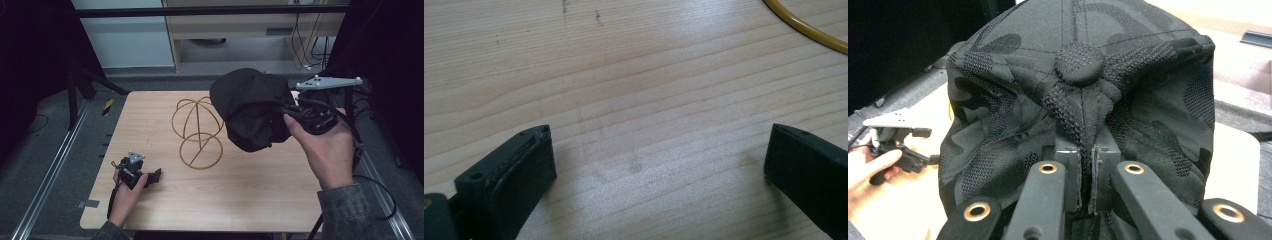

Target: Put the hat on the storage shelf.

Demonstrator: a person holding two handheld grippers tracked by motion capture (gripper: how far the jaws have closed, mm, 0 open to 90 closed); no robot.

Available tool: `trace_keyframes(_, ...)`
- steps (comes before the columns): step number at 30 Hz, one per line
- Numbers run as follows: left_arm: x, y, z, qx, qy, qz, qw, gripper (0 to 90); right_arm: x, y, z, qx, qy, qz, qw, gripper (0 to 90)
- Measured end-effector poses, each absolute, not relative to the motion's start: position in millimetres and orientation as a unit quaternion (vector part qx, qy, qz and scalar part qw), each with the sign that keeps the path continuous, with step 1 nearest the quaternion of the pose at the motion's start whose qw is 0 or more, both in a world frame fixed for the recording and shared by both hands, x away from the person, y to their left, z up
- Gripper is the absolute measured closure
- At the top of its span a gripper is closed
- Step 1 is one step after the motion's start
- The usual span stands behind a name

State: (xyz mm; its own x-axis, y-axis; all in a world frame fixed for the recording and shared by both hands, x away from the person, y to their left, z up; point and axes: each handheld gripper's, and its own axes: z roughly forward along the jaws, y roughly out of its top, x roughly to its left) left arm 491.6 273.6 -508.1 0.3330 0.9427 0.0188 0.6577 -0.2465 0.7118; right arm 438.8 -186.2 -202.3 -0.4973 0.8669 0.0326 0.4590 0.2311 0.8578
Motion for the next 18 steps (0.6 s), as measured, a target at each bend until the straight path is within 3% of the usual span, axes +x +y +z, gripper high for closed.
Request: trace_keyframes(18, 491.6, 273.7, -508.1, 0.755, 0.530, 0.230, 0.310, 0.0, 455.5, -138.2, -187.9, 0.413, 0.766, 0.443, 0.217, 86.2)
